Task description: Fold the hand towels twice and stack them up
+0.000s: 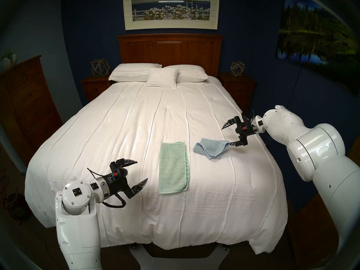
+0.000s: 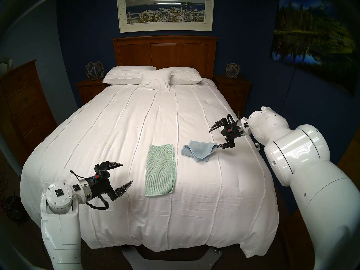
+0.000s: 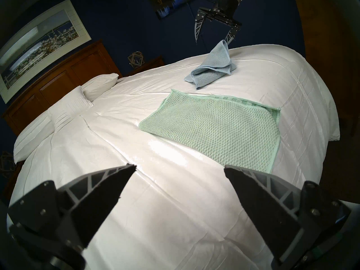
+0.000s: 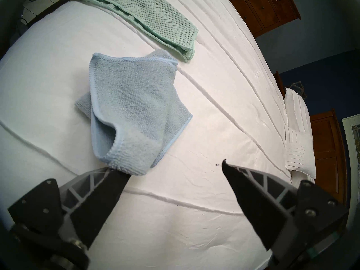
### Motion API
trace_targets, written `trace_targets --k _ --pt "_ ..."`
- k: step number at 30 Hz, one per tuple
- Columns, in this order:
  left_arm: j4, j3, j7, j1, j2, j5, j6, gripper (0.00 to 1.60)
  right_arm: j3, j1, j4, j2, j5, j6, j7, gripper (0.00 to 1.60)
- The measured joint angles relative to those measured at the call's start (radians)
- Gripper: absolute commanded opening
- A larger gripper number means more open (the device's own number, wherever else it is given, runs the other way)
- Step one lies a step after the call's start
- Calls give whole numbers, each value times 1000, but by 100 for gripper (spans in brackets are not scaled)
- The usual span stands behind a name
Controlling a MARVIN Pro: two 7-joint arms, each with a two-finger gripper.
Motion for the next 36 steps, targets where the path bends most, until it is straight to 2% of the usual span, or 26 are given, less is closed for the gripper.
trace_targets --k 8,36 --pt "0 0 0 0 0 0 0 160 -15 -32 1 11 9 0 0 160" --pt "2 -1 -1 -2 -1 2 -2 160 -42 -53 -38 12 27 0 0 160"
